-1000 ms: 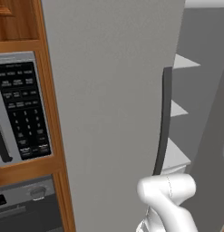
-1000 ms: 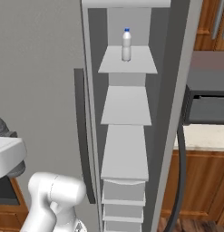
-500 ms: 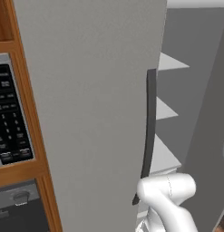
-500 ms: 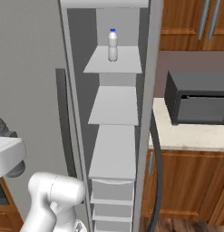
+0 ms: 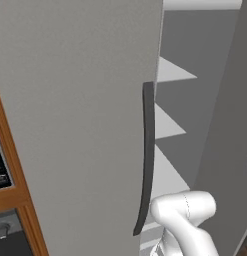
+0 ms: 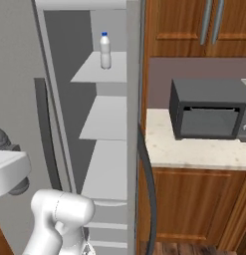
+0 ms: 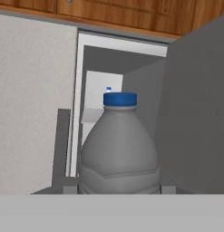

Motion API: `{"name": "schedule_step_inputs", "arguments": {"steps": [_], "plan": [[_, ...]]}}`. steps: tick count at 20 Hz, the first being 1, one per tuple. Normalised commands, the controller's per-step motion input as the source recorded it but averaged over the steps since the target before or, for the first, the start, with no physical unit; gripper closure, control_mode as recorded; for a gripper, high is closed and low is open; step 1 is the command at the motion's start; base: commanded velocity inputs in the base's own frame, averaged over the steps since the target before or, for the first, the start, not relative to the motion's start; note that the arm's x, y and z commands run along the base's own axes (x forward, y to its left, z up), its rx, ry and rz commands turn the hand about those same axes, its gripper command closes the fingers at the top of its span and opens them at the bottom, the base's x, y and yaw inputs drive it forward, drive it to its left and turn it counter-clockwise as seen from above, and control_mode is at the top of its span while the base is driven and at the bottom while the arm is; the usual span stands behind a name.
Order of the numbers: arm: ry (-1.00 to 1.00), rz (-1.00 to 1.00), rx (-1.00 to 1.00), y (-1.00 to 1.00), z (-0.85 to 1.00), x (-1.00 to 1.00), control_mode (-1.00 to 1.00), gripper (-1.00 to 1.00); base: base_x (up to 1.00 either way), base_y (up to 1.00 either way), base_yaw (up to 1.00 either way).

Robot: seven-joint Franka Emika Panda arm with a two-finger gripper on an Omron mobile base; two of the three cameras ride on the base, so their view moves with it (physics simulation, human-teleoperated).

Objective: Take the bottled waters from the counter and place them in the freezer to freeze. Close the freezer door after placing the bottles.

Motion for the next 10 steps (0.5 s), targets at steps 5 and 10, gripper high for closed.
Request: {"name": "schedule_step_inputs", "arguments": {"steps": [5,10], "plan": [[0.00,0.00,0.00,0.00,0.00,0.00,1.00,1.00,0.39,-0.21,0.00],[0.00,0.00,0.00,0.00,0.00,0.00,1.00,1.00,0.25,-0.01,0.00]]}}
